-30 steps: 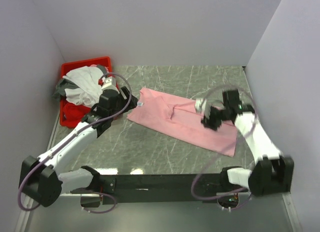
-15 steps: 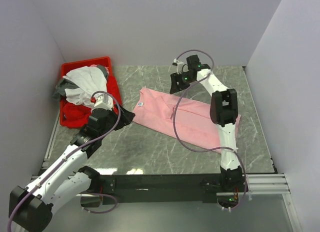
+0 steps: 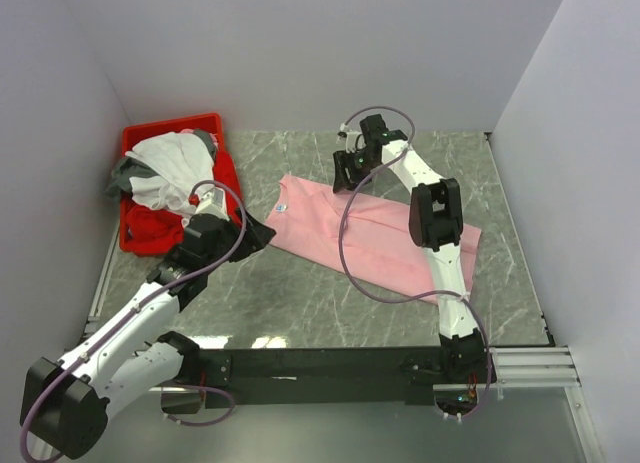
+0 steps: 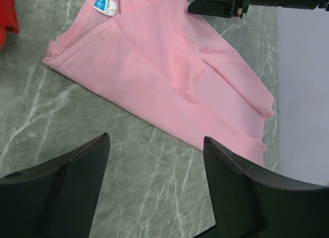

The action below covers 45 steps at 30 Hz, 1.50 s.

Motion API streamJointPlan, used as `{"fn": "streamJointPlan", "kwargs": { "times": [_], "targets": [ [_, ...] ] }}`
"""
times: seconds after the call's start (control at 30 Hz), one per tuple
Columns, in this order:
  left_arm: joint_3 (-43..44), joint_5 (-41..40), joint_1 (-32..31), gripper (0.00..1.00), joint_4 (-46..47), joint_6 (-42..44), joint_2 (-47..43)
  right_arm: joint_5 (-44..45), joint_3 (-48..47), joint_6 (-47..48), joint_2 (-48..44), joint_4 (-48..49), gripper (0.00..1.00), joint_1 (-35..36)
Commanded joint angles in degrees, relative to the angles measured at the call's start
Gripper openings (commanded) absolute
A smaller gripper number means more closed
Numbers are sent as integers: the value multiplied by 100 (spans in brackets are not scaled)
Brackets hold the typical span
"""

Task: Fold and stack the t-shirts
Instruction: Fold the tshirt

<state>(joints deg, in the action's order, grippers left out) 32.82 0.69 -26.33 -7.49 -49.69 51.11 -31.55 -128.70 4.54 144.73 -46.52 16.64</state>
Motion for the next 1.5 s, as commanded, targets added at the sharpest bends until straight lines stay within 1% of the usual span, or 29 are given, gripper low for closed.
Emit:
{"fn": "streamJointPlan", "kwargs": {
  "times": [0.0,0.1,0.17,0.2,0.23,0.3,0.33,0.4,0.43,0.47,0.5,0.57,0.6,0.8,0.93,1.03,1.1,1.17,1.2,1.23,1.27,1.3,1.33,1.37,1.4,1.43,1.47],
  "targets": [
    [146,133,22,79,292,-102,-40,175,-287,-84,73,-252,63,76],
    [137,159,22,78,291,-111,-40,211,-304,-84,82,-270,62,85],
    [120,186,22,78,309,-120,-5,176,-339,-49,108,-305,56,102],
    [102,186,14,78,318,-128,13,141,-357,-32,117,-322,51,102],
    [76,195,14,78,327,-128,21,114,-340,-6,109,-340,43,102],
    [49,177,22,78,335,-155,30,0,-331,30,135,-384,33,93],
    [32,169,14,78,344,-164,30,-26,-322,39,135,-401,25,93],
    [-3,177,14,78,370,-181,48,-62,-322,39,144,-419,17,102],
    [-3,186,14,78,371,-199,74,-36,-296,-22,126,-332,10,85],
    [5,186,22,78,379,-199,92,8,-165,-84,48,-209,7,76],
    [14,195,22,78,371,-199,109,156,-77,-163,-14,-78,0,41],
    [75,195,14,78,379,-190,188,351,38,-444,-128,301,0,-38],
    [93,186,22,78,379,-181,241,456,-14,-775,-129,415,0,-125],
    [234,203,22,78,555,-190,601,694,-287,-1604,-41,863,0,-539],
    [496,265,22,77,713,-208,1171,747,-366,-2174,47,1189,0,-855],
    [725,344,14,76,915,-155,1663,738,-524,-2343,170,1233,0,-1101],
    [954,440,22,75,1082,-102,1919,703,-454,-2518,161,1329,0,-1303],
    [1182,537,14,74,1301,-67,2384,703,-419,-2624,109,1400,0,-1409],
    [1279,668,14,74,1372,-67,2569,764,-401,-2624,74,1426,3,-1479],
    [1489,730,22,73,1425,-76,2997,764,-375,-2616,-5,1488,5,-1532],
    [1621,835,22,70,1486,-102,3236,738,-288,-2616,-49,1523,7,-1567],
    [1779,915,5,68,1513,-111,3491,677,-287,-2590,-85,1532,16,-1629],
    [2120,950,-21,66,1496,-163,4007,677,-304,-2415,-181,1436,21,-1629],
    [2315,933,-39,63,1461,-164,4264,720,-270,-2283,-260,1392,24,-1629],
    [2534,890,-83,62,1313,-172,4519,781,-182,-2169,-365,1383,29,-1629],
    [2998,724,-109,61,1224,-207,4983,808,-68,-1872,-645,1391,34,-1795],
    [3237,644,-118,59,1136,-234,5214,852,194,-1695,-821,1365,38,-1814]
  ]
}}
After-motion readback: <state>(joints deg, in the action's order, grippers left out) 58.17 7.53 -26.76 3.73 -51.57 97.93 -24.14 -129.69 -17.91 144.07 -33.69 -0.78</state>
